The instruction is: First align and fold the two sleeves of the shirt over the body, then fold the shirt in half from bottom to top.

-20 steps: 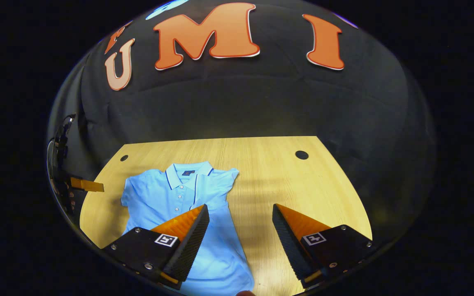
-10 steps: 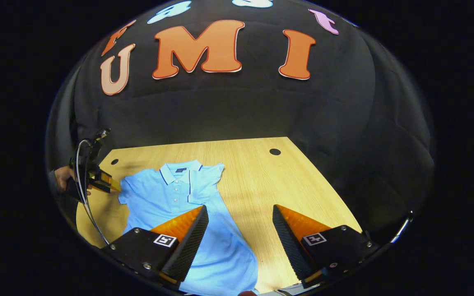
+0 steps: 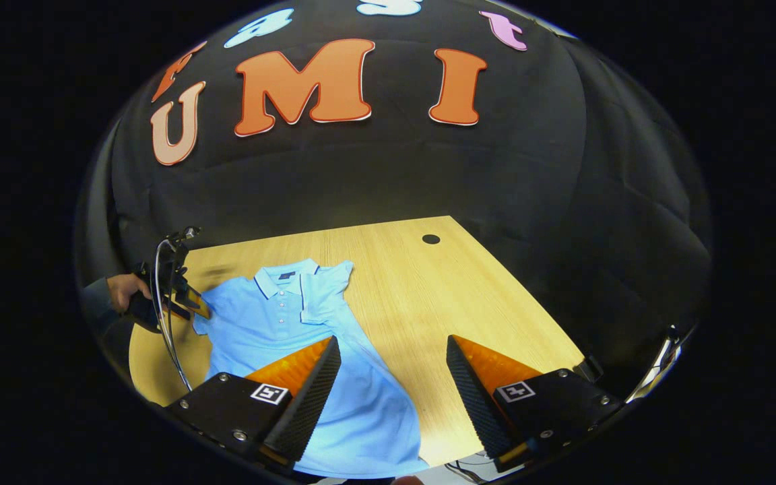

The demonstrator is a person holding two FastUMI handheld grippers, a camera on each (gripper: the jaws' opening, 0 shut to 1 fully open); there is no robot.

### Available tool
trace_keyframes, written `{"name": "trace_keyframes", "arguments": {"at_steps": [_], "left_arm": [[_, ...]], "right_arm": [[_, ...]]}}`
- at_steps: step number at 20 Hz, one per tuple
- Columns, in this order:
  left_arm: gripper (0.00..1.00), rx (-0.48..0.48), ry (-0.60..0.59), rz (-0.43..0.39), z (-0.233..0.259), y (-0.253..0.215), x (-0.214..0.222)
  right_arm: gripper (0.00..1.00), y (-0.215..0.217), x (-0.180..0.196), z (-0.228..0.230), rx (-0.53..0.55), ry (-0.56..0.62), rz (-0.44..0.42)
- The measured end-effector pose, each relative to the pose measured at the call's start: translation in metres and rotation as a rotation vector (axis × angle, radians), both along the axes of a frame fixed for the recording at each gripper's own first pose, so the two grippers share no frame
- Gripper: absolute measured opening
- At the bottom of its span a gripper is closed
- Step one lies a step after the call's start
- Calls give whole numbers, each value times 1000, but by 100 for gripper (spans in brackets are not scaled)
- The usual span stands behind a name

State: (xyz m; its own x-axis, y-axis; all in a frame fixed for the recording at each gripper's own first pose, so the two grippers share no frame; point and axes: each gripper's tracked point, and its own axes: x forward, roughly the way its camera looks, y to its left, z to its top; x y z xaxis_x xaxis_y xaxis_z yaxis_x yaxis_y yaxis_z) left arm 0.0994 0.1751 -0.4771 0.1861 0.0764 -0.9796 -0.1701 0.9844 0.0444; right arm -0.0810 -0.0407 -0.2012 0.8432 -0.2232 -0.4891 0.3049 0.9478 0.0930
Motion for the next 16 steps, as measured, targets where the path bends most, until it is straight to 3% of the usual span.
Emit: {"name": "trace_keyframes", "arguments": {"at_steps": [4, 6, 11, 16], "left_arm": [[13, -20, 4, -51, 1, -19, 6], [8, -49, -23, -72, 7, -32, 13], [9, -67, -142, -217, 43, -69, 42], [9, -97, -159, -319, 52, -122, 51]], "right_arm": [[96, -5, -9, -5, 25, -7, -29], [96, -9, -17, -9, 27, -1, -43], [97, -11, -35, -21, 52, 20, -73], [97, -7, -50, -32, 53, 47, -83]]}}
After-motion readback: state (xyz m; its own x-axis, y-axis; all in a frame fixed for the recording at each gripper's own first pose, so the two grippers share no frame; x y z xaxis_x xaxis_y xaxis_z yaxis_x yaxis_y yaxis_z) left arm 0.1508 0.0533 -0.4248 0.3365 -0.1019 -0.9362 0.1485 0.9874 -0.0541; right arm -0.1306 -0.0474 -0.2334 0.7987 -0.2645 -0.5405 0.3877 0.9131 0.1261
